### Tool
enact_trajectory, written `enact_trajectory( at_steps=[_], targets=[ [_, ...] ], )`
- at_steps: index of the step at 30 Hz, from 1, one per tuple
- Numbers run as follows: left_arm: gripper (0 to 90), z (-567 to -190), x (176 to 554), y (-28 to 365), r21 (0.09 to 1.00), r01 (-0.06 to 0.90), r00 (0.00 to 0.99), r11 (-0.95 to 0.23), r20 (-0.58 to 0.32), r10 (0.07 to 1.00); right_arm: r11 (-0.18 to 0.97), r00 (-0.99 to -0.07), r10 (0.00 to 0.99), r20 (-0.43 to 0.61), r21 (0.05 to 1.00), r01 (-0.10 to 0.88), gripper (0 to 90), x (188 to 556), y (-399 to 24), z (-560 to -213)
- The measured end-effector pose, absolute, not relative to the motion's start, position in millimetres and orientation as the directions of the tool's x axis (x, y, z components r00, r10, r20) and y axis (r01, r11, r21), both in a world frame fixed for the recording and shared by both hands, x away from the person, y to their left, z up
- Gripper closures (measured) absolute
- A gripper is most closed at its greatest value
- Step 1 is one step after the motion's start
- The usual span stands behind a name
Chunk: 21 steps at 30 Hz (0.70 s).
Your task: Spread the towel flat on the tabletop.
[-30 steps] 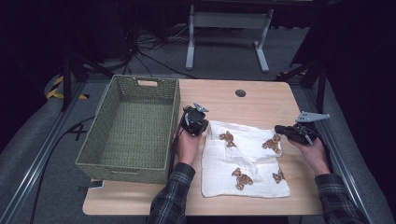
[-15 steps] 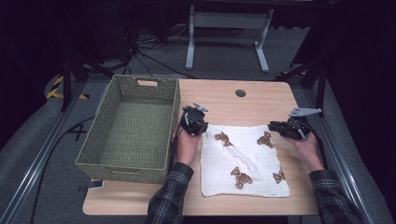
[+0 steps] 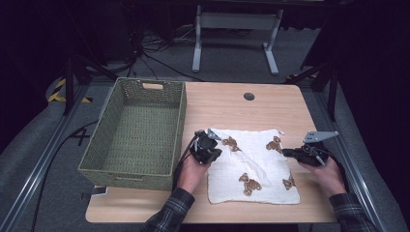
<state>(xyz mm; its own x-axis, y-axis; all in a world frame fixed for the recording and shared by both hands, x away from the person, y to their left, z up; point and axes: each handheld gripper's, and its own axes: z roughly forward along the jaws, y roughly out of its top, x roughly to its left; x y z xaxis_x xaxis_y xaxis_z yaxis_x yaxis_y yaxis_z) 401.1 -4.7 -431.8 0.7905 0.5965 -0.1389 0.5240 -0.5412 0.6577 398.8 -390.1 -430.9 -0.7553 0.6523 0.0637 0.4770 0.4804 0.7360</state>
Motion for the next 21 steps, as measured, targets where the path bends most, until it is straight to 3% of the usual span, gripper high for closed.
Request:
enact_trajectory(
  at_steps=[11,21],
  targets=[
    [89.5,-451,375,-6,0.584,0.521,0.824,-0.622,-0.156,0.544,0.56,-0.779,0.624,0.059,0.661,0.498,89.8,375,-385,-449],
    [89.6,-454,363,-11,0.588,0.491,0.849,-0.643,-0.156,0.505,0.559,-0.76,0.648,0.048,0.648,0.518,89.9,363,-398,-449]
  ],
)
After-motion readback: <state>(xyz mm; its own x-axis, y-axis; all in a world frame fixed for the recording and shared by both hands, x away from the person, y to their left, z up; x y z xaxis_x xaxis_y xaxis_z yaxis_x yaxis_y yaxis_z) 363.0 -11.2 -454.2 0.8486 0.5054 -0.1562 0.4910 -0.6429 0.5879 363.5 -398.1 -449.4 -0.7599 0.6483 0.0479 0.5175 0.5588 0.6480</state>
